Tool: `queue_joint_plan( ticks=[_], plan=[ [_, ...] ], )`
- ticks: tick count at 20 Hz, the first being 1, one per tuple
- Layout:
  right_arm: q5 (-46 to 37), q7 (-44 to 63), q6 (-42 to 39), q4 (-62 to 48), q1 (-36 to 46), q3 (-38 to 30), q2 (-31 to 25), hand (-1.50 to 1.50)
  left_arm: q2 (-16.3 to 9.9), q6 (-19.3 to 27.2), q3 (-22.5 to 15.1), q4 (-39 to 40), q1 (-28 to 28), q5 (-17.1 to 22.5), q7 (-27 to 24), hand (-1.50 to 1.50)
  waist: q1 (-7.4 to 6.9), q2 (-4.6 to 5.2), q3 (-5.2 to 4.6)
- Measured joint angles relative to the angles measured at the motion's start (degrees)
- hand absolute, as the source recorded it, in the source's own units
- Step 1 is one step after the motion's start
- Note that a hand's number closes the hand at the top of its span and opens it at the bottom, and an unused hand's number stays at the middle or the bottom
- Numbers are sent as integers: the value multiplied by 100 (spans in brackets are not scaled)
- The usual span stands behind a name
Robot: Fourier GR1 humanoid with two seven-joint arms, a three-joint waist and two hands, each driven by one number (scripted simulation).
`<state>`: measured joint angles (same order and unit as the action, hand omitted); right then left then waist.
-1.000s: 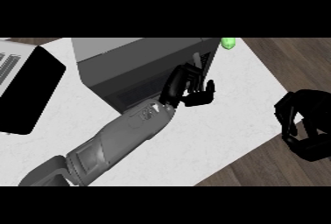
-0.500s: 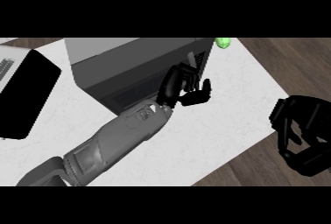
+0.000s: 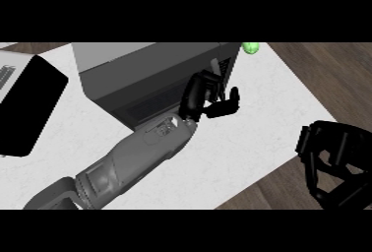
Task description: Pick up the milk, place it into the microwave and close the microwave
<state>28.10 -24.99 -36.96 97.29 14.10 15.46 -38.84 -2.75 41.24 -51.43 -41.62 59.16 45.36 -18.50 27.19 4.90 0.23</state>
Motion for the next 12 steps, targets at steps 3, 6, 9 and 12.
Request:
queue_joint_plan(
  ticks=[3, 6, 9, 12],
  plan=[
    [4, 137, -90, 125, -113, 216, -36, 150, 117, -158, 392, -225, -105, 493, 154, 150, -81, 71, -44],
    [56, 229, -131, 248, -286, 412, -14, 150, 283, -372, 795, -318, -218, 976, 194, 150, -195, 108, -66],
    [92, 270, -106, 398, -472, 553, 42, 150, 284, -722, 884, -406, -253, 1312, 229, 150, -256, 104, -60],
    [107, 273, -42, 571, -646, 672, 138, 150, 286, -1086, 878, -423, -262, 1576, 255, 150, -344, 81, -50]
  ],
)
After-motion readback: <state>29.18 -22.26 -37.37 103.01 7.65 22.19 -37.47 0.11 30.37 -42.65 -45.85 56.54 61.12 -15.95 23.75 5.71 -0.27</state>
